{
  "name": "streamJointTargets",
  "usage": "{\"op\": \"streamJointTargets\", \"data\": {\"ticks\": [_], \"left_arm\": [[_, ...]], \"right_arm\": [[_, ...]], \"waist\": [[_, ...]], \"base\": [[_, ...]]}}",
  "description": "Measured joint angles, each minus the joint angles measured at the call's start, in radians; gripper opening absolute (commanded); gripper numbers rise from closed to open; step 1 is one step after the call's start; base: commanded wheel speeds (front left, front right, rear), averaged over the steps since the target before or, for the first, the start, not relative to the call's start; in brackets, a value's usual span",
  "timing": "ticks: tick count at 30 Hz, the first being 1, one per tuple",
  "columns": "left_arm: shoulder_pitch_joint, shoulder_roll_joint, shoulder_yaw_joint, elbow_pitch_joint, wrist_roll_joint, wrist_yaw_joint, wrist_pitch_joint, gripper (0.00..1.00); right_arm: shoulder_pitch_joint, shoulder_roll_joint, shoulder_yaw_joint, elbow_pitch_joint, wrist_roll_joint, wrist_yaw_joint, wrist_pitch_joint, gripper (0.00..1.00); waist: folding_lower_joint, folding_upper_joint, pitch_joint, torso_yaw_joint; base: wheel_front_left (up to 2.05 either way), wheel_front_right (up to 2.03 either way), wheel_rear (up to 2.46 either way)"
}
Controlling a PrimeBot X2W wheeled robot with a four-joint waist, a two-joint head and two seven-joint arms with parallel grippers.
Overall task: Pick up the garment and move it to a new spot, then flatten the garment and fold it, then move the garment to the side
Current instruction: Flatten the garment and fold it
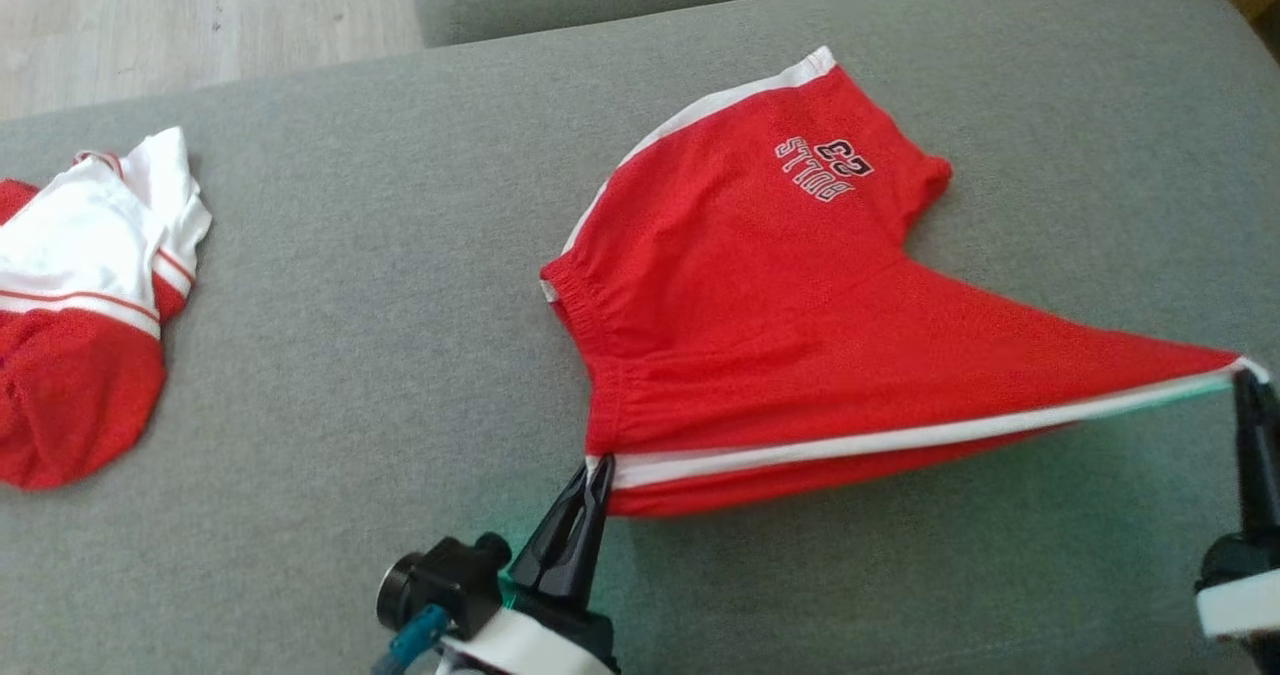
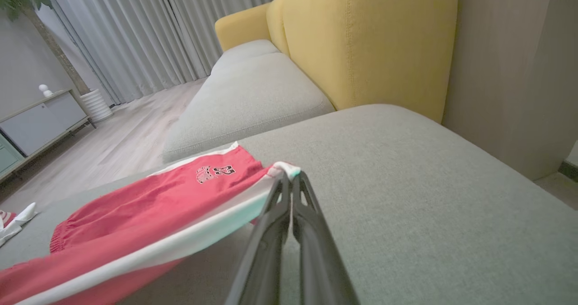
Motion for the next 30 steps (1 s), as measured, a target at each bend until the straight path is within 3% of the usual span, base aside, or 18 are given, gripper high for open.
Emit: {"op": "streamJointTargets", "data": {"ticks": [5, 11, 20, 30], "left_arm": [[-0.037, -0.007, -0.011, -0.060, -0.013, 0.001, 0.051, 0.00], [-0.204, -0.036, -0.014, -0.038, -0.091, 0.007, 0.120, 0.00], [-0.407, -0.045, -0.011, 0.049, -0.159, 0.056, 0.126, 0.00], [-0.603, -0.051, -0.091, 0.165, -0.238, 0.125, 0.093, 0.00]], "right_arm": [[-0.058, 0.013, -0.053, -0.028, -0.028, 0.000, 0.064, 0.00], [-0.297, -0.021, -0.035, 0.095, -0.054, 0.000, 0.099, 0.00], [-0.616, -0.097, 0.085, 0.346, -0.055, 0.000, 0.102, 0.00], [-0.955, -0.158, 0.287, 0.664, -0.044, 0.000, 0.073, 0.00]], "waist": [[0.0002, 0.0000, 0.030, 0.028], [0.0005, 0.0000, 0.094, 0.072], [0.0006, -0.0001, 0.194, 0.120], [0.0005, -0.0001, 0.297, 0.165]], "base": [[0.00, 0.00, 0.00], [0.00, 0.00, 0.00], [0.00, 0.00, 0.00], [0.00, 0.00, 0.00]]}}
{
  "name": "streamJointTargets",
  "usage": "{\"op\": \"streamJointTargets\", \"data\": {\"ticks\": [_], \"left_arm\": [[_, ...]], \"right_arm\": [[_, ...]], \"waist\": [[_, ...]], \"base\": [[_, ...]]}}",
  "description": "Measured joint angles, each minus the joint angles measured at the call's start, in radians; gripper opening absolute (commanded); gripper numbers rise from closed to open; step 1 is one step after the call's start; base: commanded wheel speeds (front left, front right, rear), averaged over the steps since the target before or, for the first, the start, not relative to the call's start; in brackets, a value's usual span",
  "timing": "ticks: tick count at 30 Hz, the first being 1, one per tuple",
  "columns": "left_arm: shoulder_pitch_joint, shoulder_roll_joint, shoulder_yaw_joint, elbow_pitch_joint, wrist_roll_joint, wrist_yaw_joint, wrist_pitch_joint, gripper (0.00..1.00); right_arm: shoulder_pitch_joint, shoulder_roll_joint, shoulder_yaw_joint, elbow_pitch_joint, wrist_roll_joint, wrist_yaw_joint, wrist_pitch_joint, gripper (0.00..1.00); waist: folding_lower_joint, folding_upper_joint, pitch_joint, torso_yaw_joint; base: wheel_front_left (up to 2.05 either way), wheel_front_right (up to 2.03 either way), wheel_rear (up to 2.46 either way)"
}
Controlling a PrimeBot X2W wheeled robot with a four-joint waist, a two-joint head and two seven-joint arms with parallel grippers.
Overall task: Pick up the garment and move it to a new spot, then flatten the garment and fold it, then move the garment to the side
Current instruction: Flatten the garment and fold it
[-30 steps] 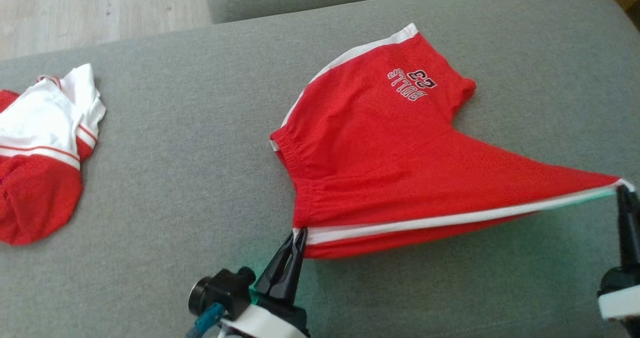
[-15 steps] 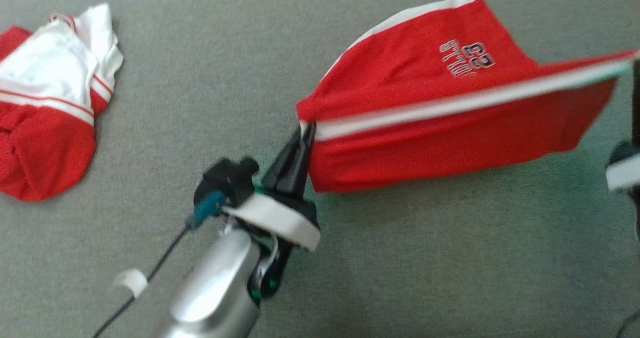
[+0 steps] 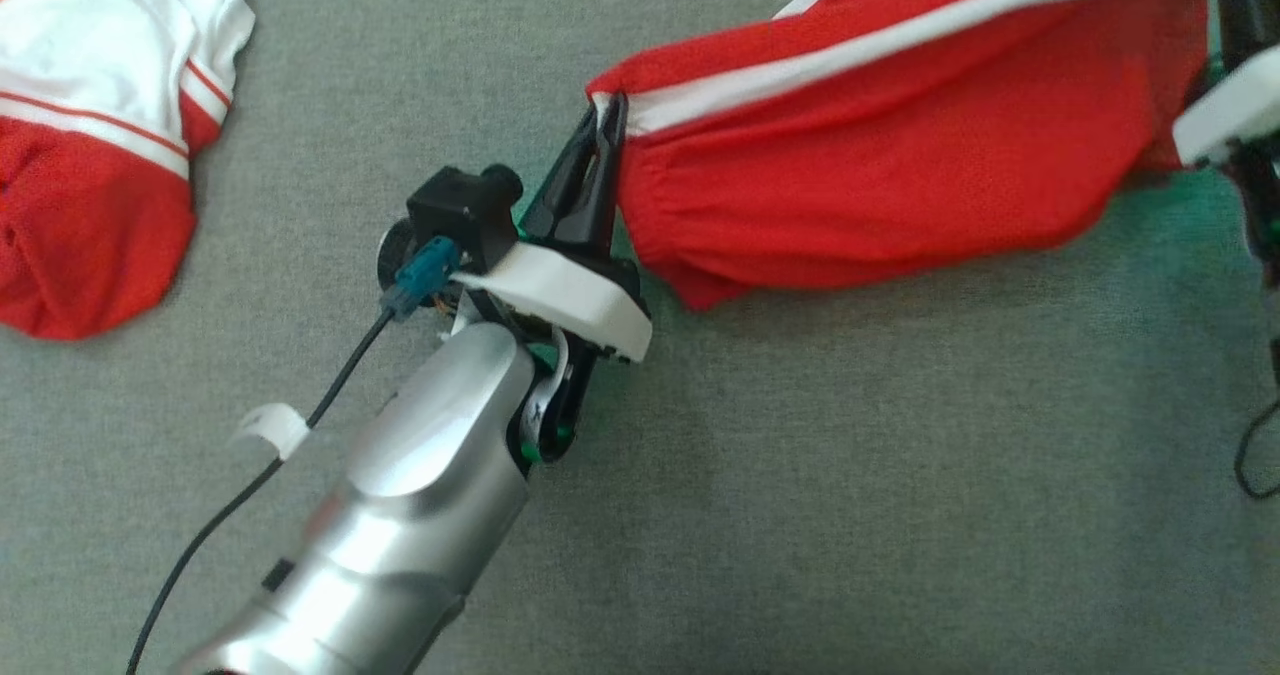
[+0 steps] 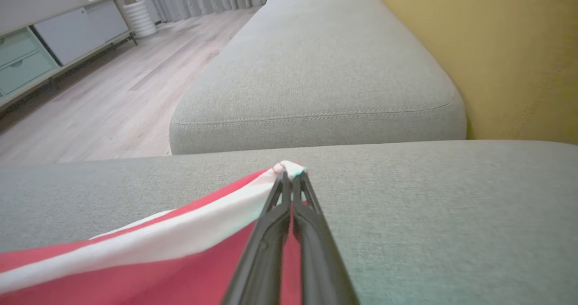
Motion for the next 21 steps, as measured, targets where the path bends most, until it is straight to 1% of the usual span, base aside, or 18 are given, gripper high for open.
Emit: {"op": "streamJointTargets", "data": {"ticks": [5, 6, 7, 8, 9, 10, 13, 15, 18, 21], "left_arm": [[-0.054, -0.001, -0.035, 0.057, -0.017, 0.036, -0.046, 0.00], [-0.062, -0.001, -0.040, 0.065, -0.022, 0.036, -0.052, 0.00], [-0.067, -0.001, -0.044, 0.070, -0.032, 0.036, -0.058, 0.11], [-0.071, -0.001, -0.052, 0.076, -0.039, 0.040, -0.064, 0.39], [-0.073, -0.001, -0.057, 0.081, -0.045, 0.045, -0.069, 0.98], [-0.073, -0.001, -0.059, 0.085, -0.051, 0.048, -0.072, 1.00], [-0.072, -0.001, -0.063, 0.087, -0.040, 0.067, -0.087, 1.00], [-0.058, -0.001, -0.036, 0.052, -0.018, 0.089, -0.088, 1.00], [0.002, -0.001, 0.063, -0.087, 0.084, 0.130, -0.091, 1.00], [0.100, -0.002, 0.142, -0.223, 0.222, 0.170, -0.095, 1.00]], "right_arm": [[-0.111, -0.001, 0.091, 0.146, 0.021, 0.000, -0.043, 0.00], [-0.126, -0.001, 0.104, 0.170, 0.027, 0.000, -0.056, 0.05], [-0.137, -0.001, 0.116, 0.189, 0.038, 0.000, -0.072, 0.47], [-0.147, -0.001, 0.125, 0.207, 0.053, 0.000, -0.090, 1.00], [-0.155, -0.001, 0.135, 0.222, 0.062, 0.000, -0.110, 1.00], [-0.159, -0.004, 0.147, 0.233, 0.070, 0.000, -0.126, 1.00], [-0.154, -0.018, 0.185, 0.244, 0.116, 0.000, -0.166, 1.00], [-0.136, -0.031, 0.196, 0.243, 0.159, 0.000, -0.182, 1.00], [-0.083, -0.048, 0.204, 0.246, 0.207, 0.000, -0.192, 1.00], [-0.033, -0.060, 0.207, 0.282, 0.240, 0.000, -0.193, 1.00]], "waist": [[0.0000, 0.0000, 0.032, 0.013], [0.0000, 0.0000, 0.036, 0.016], [0.0000, 0.0000, 0.039, 0.018], [0.0000, 0.0000, 0.040, 0.020], [0.0000, 0.0000, 0.041, 0.021], [0.0000, 0.0000, 0.040, 0.022], [-0.0002, 0.0000, 0.031, 0.024], [-0.0002, 0.0000, 0.020, 0.023], [-0.0004, 0.0000, 0.004, 0.014], [-0.0004, 0.0000, -0.005, 0.014]], "base": [[0.00, 0.00, 0.00], [0.00, 0.00, 0.00], [0.00, 0.00, 0.00], [0.00, 0.00, 0.00], [0.00, 0.00, 0.00], [0.00, 0.00, 0.00], [0.00, 0.00, 0.00], [0.00, 0.00, 0.00], [0.00, 0.00, 0.00], [0.00, 0.00, 0.00]]}}
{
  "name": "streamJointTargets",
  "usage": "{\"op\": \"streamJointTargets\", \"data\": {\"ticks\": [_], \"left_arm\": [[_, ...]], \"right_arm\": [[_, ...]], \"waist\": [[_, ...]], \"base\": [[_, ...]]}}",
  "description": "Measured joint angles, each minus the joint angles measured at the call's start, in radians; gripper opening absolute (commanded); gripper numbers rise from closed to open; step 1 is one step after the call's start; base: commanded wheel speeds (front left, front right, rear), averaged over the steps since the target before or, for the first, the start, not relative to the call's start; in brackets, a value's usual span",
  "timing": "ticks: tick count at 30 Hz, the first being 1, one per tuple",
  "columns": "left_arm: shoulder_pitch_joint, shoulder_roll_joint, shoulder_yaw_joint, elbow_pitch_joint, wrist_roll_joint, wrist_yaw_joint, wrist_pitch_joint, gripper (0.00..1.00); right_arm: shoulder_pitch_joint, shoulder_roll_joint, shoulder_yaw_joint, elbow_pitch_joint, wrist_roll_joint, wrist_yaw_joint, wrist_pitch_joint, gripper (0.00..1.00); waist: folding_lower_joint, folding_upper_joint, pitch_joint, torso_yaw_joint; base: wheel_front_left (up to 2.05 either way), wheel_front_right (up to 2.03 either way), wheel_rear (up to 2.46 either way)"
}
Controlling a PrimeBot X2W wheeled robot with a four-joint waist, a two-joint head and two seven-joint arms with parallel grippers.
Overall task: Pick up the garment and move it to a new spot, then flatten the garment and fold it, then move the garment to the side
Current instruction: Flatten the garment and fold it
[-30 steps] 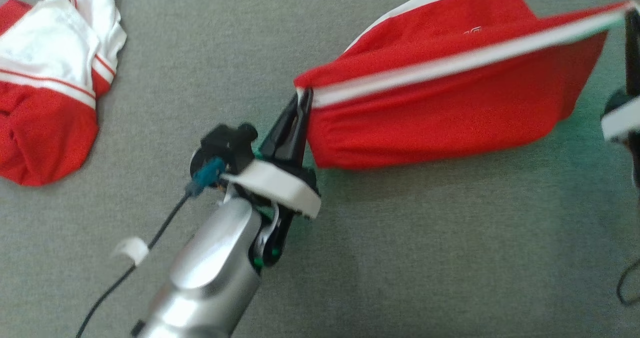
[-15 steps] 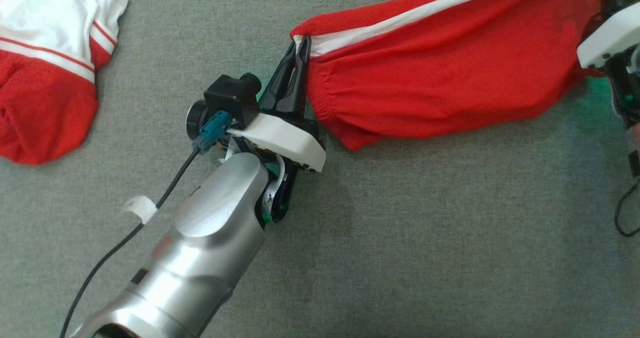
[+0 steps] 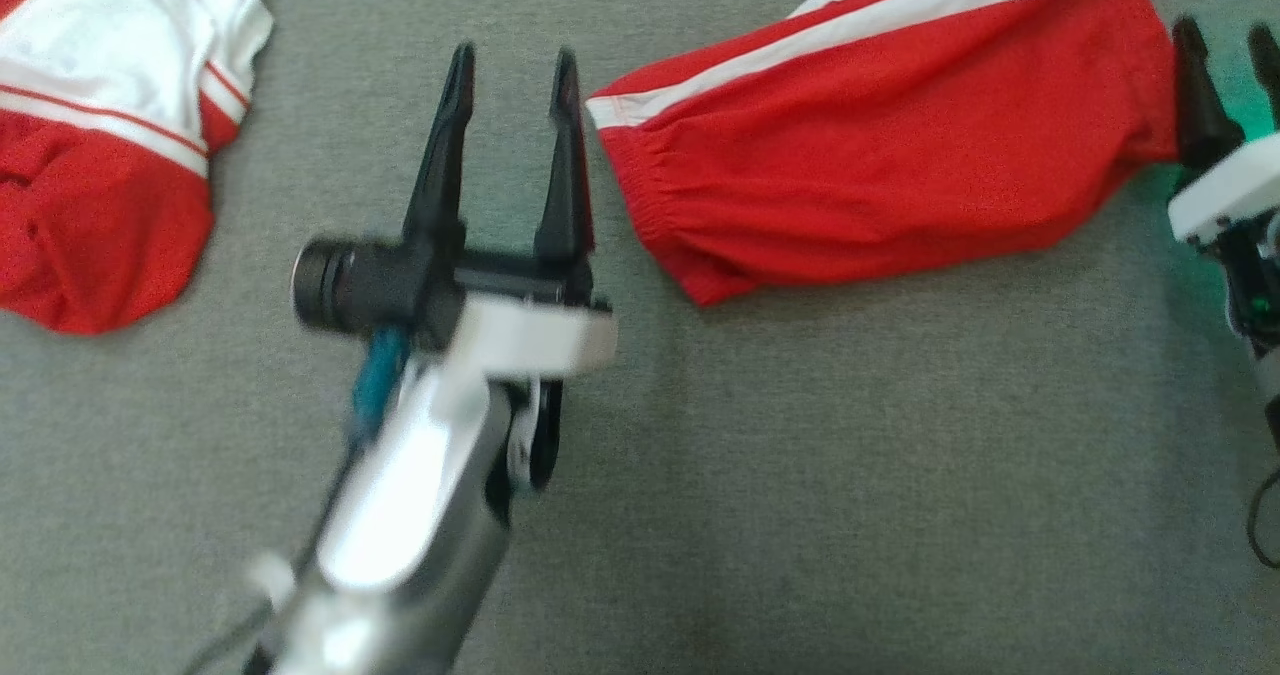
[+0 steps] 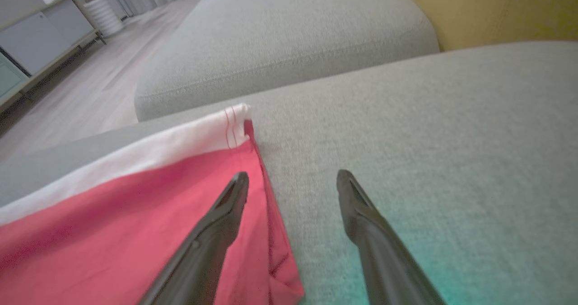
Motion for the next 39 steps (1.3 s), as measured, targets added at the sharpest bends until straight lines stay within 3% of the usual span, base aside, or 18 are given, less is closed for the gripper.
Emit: {"op": "streamJointTargets", "data": {"ticks": [4, 10, 11, 12, 13, 21, 26, 32, 39], "left_arm": [[0.153, 0.001, 0.037, -0.154, 0.135, 0.035, 0.000, 1.00], [0.290, 0.002, 0.034, -0.226, 0.275, 0.049, 0.000, 1.00], [0.299, 0.002, 0.033, -0.240, 0.296, 0.048, 0.000, 1.00], [0.305, 0.002, 0.033, -0.254, 0.308, 0.049, 0.000, 1.00], [0.312, 0.002, 0.035, -0.268, 0.307, 0.049, 0.000, 1.00], [0.388, 0.004, 0.065, -0.260, 0.350, 0.050, 0.000, 1.00], [0.422, 0.010, 0.091, -0.218, 0.360, 0.051, -0.001, 1.00], [0.440, 0.011, 0.118, -0.184, 0.362, 0.070, -0.001, 1.00], [0.459, 0.011, 0.125, -0.120, 0.377, 0.084, 0.000, 1.00]], "right_arm": [[0.011, -0.006, 0.010, 0.056, 0.020, 0.000, 0.010, 1.00], [0.000, -0.020, 0.049, 0.135, 0.062, 0.000, 0.074, 1.00], [0.000, -0.023, 0.054, 0.141, 0.068, 0.000, 0.085, 0.72], [0.000, -0.025, 0.058, 0.149, 0.076, 0.000, 0.096, 0.27], [0.000, -0.026, 0.061, 0.155, 0.085, 0.000, 0.104, 0.00], [0.007, -0.022, 0.091, 0.211, 0.103, 0.000, 0.061, 0.00], [0.049, -0.035, 0.096, 0.218, 0.127, 0.000, 0.029, 0.00], [0.095, -0.107, 0.094, 0.222, 0.147, 0.000, -0.024, 0.00], [0.093, -0.108, 0.095, 0.171, 0.147, 0.000, -0.076, 0.00]], "waist": [[0.0000, 0.0000, -0.007, 0.025], [0.0000, 0.0000, -0.036, 0.086], [0.0000, 0.0000, -0.042, 0.093], [-0.0001, 0.0000, -0.047, 0.100], [-0.0001, 0.0000, -0.053, 0.105], [0.0002, 0.0000, -0.098, 0.104], [0.0001, 0.0000, -0.129, 0.067], [0.0001, 0.0000, -0.162, 0.016], [0.0001, 0.0000, -0.197, -0.018]], "base": [[0.00, 0.00, 0.00], [0.00, 0.00, 0.00], [0.00, 0.00, 0.00], [0.00, 0.00, 0.00], [0.00, 0.00, 0.00], [0.00, 0.00, 0.00], [0.00, 0.00, 0.00], [0.00, 0.00, 0.00], [0.00, 0.00, 0.00]]}}
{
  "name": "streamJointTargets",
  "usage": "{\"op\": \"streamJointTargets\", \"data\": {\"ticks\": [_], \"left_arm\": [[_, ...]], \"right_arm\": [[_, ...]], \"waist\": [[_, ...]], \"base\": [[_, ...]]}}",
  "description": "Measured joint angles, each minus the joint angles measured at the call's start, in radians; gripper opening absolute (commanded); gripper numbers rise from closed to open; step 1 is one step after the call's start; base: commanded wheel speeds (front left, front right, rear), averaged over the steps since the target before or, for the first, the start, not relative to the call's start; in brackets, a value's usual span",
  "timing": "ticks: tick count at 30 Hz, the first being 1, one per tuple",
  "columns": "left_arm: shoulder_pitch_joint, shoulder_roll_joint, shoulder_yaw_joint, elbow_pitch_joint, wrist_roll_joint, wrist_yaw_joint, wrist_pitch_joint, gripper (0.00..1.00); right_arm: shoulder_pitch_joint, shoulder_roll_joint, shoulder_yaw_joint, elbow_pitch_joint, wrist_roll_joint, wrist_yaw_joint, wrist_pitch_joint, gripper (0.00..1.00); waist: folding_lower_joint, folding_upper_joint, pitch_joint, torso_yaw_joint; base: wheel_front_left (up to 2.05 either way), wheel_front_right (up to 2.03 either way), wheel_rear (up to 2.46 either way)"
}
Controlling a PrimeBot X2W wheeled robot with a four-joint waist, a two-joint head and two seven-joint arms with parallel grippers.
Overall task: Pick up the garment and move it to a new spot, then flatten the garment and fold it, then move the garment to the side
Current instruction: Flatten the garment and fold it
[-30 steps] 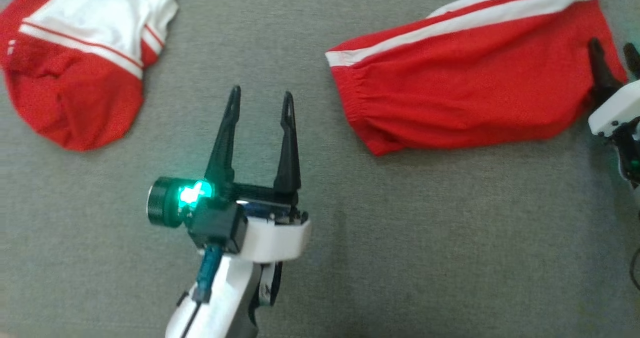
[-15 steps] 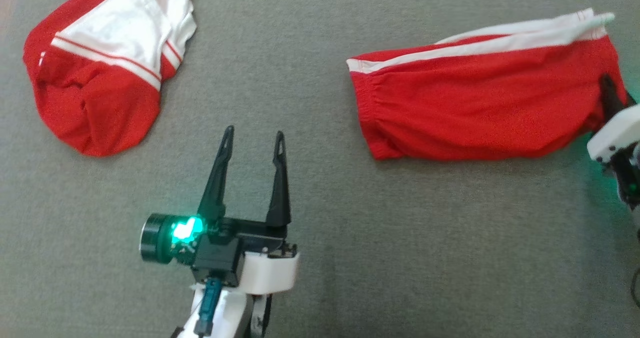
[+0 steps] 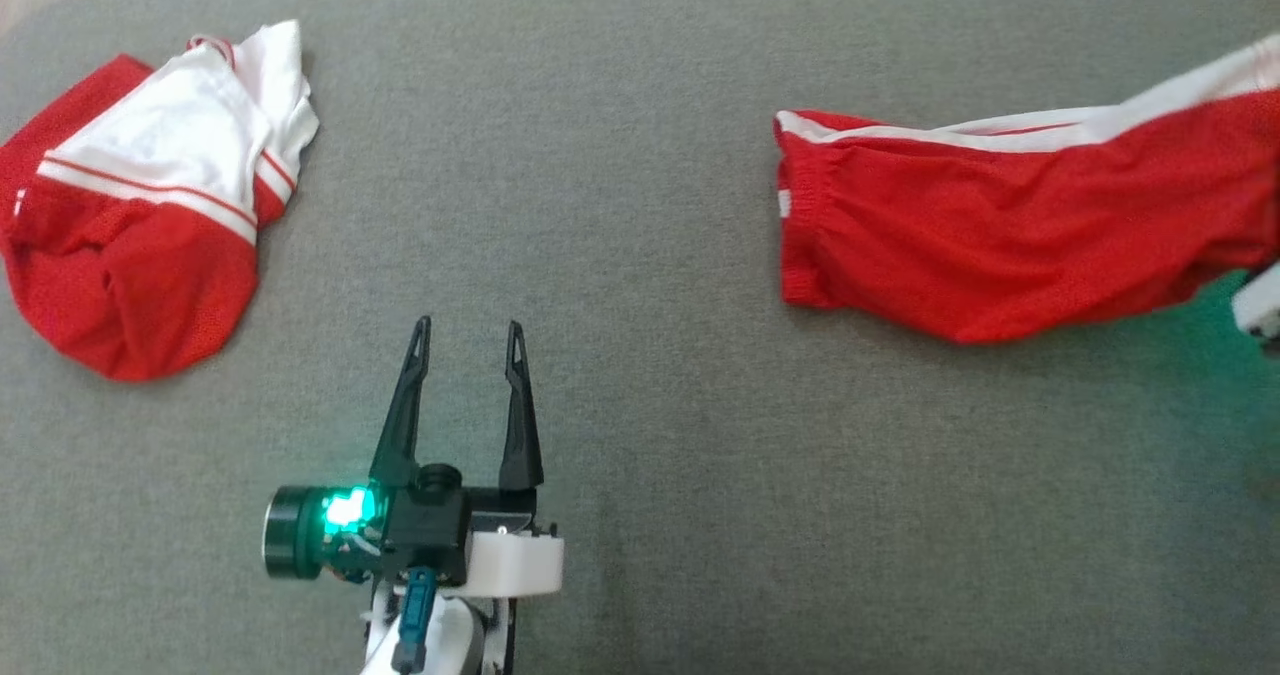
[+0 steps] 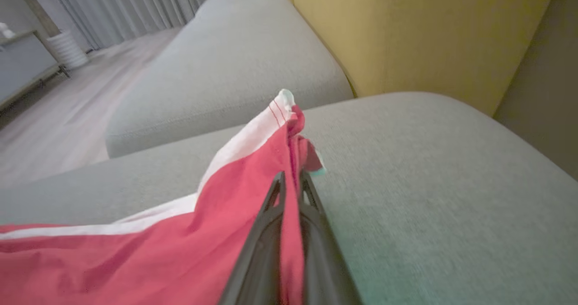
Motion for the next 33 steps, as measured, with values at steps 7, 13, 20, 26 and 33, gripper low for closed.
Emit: {"op": "streamJointTargets", "data": {"ticks": [7, 13, 20, 26, 33], "left_arm": [[0.003, 0.000, -0.002, 0.047, -0.001, -0.001, 0.000, 1.00], [0.003, 0.000, -0.013, 0.064, -0.001, -0.019, 0.000, 1.00], [0.003, 0.000, -0.029, 0.077, -0.001, -0.036, 0.000, 1.00], [0.002, -0.001, -0.032, 0.081, -0.019, -0.035, 0.000, 1.00], [0.017, -0.001, -0.025, 0.069, -0.019, -0.020, 0.000, 1.00]], "right_arm": [[-0.007, 0.058, 0.037, -0.168, 0.007, 0.000, -0.029, 0.00], [-0.009, 0.165, 0.117, -0.271, -0.043, 0.000, -0.015, 0.00], [-0.027, 0.342, 0.258, -0.254, -0.143, 0.000, 0.052, 0.04], [0.003, 0.394, 0.343, -0.235, -0.169, 0.000, -0.002, 1.00], [0.094, 0.293, 0.244, -0.276, -0.220, 0.000, -0.057, 1.00]], "waist": [[0.0000, 0.0000, -0.037, -0.017], [0.0000, 0.0000, -0.051, -0.013], [0.0001, 0.0000, -0.049, 0.009], [0.0001, 0.0000, -0.051, 0.031], [0.0000, 0.0000, -0.071, 0.024]], "base": [[0.00, 0.00, 0.00], [0.00, 0.00, 0.00], [0.00, 0.00, 0.00], [0.00, 0.00, 0.00], [0.00, 0.00, 0.00]]}}
